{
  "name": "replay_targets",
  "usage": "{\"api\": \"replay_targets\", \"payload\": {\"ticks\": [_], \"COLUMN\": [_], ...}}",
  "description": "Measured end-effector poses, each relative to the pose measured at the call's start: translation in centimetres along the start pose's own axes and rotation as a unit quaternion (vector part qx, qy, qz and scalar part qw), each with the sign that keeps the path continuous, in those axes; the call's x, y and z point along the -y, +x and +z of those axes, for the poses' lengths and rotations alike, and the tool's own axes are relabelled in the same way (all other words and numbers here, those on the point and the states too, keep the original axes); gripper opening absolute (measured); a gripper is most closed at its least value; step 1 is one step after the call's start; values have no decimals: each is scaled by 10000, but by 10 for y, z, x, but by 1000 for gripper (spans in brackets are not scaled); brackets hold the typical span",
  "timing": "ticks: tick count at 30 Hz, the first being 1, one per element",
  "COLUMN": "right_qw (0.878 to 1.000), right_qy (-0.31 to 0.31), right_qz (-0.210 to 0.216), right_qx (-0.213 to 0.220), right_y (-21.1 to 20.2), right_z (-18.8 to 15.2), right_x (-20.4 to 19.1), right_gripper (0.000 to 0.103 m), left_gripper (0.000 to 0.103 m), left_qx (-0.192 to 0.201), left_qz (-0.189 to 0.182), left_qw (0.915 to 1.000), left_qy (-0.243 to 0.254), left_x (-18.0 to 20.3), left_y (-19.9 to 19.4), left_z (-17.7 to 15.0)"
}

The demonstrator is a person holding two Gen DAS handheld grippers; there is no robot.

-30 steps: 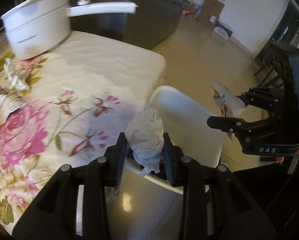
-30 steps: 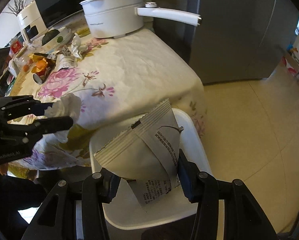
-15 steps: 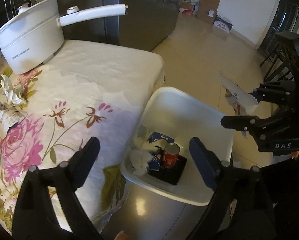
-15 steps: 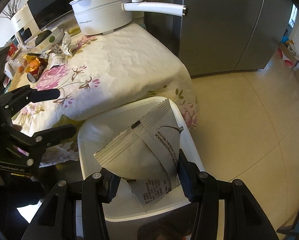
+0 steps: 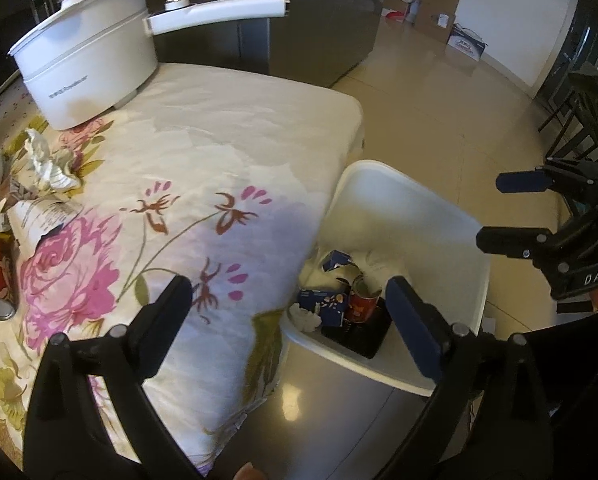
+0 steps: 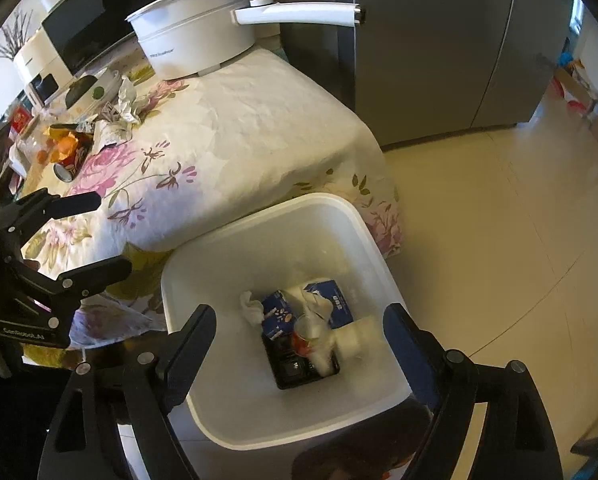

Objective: Collect trash
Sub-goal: 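Move both tools back over the table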

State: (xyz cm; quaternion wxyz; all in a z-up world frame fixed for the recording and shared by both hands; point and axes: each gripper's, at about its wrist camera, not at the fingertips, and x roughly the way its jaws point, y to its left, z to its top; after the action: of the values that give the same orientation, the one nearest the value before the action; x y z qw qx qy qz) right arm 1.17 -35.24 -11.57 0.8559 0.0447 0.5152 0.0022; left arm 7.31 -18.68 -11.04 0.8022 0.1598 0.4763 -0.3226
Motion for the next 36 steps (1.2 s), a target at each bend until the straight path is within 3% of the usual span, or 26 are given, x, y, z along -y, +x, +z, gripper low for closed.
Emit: {"api": "replay_targets", "payload": {"ticks": [9, 11, 16, 23, 28, 36], "right_qw": [9999, 9997, 9991, 9977, 9972, 9974], "right_qy": [-32, -82, -236, -520, -633, -647], "right_qz": [-107, -227, -328, -444, -401, -239], "right_qx": [-49, 67, 118, -2, 59, 219], "right_y": [3, 1, 2, 9, 9, 12], "right_z": [0, 2, 4, 9, 24, 55], "right_x": [-3, -4, -11, -28, -45, -81], "right_gripper": [89, 103, 103, 103, 103, 103], "left_gripper": [102, 103, 103, 103, 103, 103], "left_qx": [16, 35, 81, 176, 289, 608], "left_qz": [171, 224, 372, 486, 776, 1374], "left_qw": [9996, 9993, 9986, 9944, 9843, 9522], "left_qy": [-227, -306, -361, -925, -1558, -2661], "left_x": [-13, -16, -24, -63, -109, -188], "left_y": [-4, -5, -10, -21, -32, -52], "left_z": [-2, -2, -1, -1, -6, -23]}}
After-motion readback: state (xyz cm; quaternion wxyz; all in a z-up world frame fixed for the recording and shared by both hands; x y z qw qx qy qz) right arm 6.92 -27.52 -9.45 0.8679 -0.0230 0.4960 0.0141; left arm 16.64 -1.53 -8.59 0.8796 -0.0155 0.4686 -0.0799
